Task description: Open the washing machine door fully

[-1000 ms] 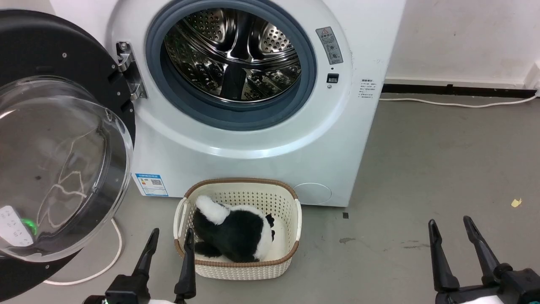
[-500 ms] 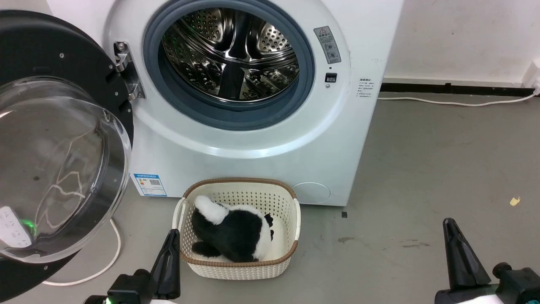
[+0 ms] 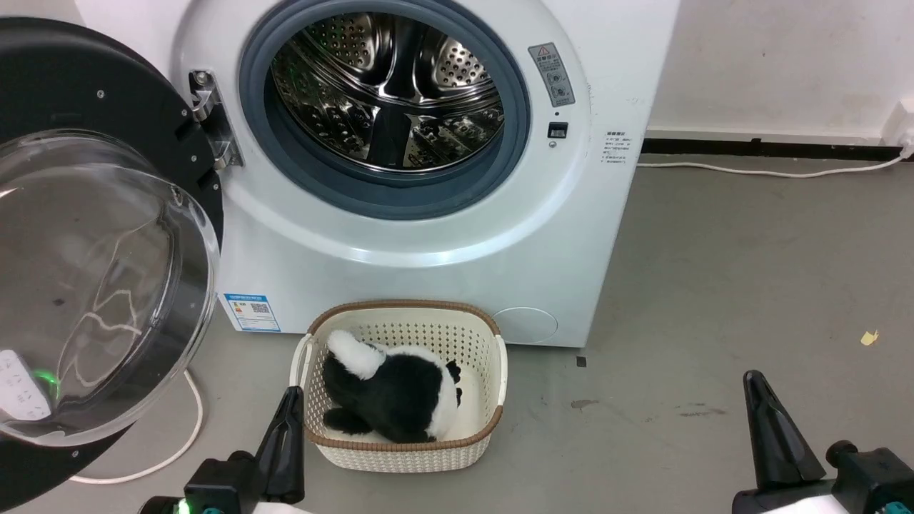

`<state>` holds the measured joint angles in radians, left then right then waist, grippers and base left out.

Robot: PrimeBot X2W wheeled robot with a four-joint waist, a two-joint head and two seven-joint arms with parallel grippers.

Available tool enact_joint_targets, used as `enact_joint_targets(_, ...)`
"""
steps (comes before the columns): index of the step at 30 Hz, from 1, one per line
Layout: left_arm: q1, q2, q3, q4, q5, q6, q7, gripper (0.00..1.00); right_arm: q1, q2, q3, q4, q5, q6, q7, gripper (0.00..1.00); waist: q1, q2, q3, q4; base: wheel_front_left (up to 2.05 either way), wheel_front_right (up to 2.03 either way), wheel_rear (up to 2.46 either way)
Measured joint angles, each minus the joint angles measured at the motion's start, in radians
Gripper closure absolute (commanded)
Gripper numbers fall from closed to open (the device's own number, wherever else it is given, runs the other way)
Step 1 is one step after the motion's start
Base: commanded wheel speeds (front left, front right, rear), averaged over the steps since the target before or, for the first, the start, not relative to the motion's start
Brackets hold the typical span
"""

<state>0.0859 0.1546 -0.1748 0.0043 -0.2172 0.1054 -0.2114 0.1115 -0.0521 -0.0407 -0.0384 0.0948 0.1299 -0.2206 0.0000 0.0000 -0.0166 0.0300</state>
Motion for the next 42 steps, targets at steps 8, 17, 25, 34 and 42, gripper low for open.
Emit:
enact_joint_targets(8,-0.005,-0.011,0.014,0.000,0.014,-0.005,0.017,1.00,-0.004,0.000,0.003,0.002,-0.007,0.000,0.018,1.00,0.0000,0.0000,0.001,-0.002,0.00,0.00,0.00)
enact_joint_targets(17,-0.009,-0.015,0.028,0.000,0.033,-0.016,0.035,1.00,-0.017,0.000,0.007,0.005,-0.015,0.000,0.036,1.00,0.0001,0.0000,0.003,-0.005,0.00,0.00,0.00)
enact_joint_targets(25,-0.010,-0.021,0.039,0.000,0.050,-0.021,0.050,1.00,-0.020,0.000,0.011,0.007,-0.018,0.000,0.052,1.00,0.0000,0.0000,0.004,-0.007,0.00,0.00,0.00)
enact_joint_targets(34,-0.024,-0.033,0.057,-0.001,0.067,-0.030,0.067,1.00,-0.034,0.000,0.014,0.011,-0.025,0.000,0.071,1.00,0.0000,0.0000,0.005,-0.010,0.00,0.00,0.00)
enact_joint_targets(42,-0.026,-0.043,0.066,-0.001,0.082,-0.038,0.081,1.00,-0.038,0.000,0.016,0.013,-0.034,0.000,0.087,1.00,0.0000,0.0000,0.007,-0.012,0.00,0.00,0.00)
